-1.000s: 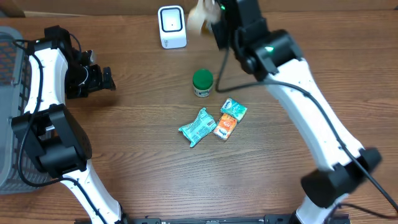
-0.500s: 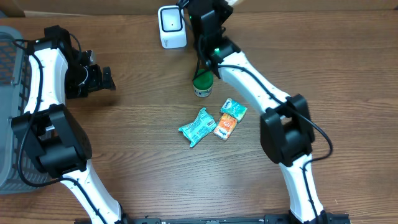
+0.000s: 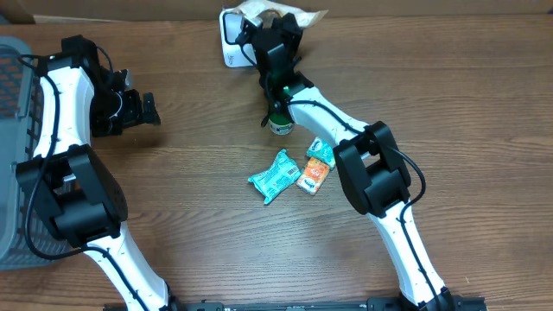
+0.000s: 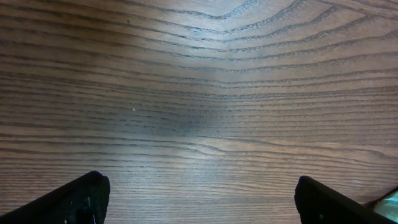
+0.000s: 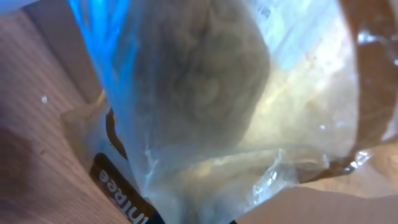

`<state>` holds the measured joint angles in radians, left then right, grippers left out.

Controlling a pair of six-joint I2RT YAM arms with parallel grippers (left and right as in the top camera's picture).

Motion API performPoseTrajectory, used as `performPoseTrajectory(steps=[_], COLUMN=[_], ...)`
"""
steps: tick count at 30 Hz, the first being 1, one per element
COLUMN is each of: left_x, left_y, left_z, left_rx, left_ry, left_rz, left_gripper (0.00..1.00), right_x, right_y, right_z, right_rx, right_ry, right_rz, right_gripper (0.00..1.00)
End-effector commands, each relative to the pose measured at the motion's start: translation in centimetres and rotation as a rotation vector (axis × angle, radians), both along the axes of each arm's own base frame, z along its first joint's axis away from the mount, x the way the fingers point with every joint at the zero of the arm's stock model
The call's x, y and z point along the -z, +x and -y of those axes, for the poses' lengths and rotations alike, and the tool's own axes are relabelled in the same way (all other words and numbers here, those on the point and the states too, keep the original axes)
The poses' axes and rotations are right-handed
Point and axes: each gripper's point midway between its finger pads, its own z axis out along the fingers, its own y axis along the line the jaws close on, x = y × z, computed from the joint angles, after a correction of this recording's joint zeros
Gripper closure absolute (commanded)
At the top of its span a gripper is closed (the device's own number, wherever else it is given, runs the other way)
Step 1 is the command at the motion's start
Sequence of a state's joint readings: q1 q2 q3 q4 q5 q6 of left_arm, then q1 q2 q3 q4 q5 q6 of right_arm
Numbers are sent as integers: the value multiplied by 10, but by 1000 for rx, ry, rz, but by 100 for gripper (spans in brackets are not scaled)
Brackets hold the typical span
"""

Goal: Scan the item barcode
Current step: 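Hold the bread bag label under the white scanner with the right gripper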

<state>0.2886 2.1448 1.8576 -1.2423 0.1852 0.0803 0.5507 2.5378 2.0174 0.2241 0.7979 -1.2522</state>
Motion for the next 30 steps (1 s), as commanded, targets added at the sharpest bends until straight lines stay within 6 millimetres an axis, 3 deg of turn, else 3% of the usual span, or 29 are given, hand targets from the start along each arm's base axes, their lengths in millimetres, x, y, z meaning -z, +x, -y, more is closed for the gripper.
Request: performPoseTrajectory(steps=[1, 10, 18, 23, 26, 30], left_x=[-8, -8, -8, -8, -8, -8], left_y=[2, 2, 2, 2, 2, 2], left_z=[-1, -1, -1, -1, -1, -1], left_rx=[3, 3, 3, 3, 3, 3], left_ry=[9, 8, 9, 8, 8, 9], left_rz=[20, 20, 19, 20, 20, 20], left_gripper=[0, 1, 0, 1, 1, 0], right_x=[-5, -13, -25, -30, -55, -117], right_y=[1, 2, -5, -7, -8, -12], right_z=[-5, -7, -29, -27, -20, 8], right_rx=[-10, -12, -44, -30, -6, 52], right_ry=[15, 35, 68, 73, 161, 269], right_rz=[24, 57, 108, 116, 165, 262], right_gripper=[96, 96, 96, 96, 96, 96])
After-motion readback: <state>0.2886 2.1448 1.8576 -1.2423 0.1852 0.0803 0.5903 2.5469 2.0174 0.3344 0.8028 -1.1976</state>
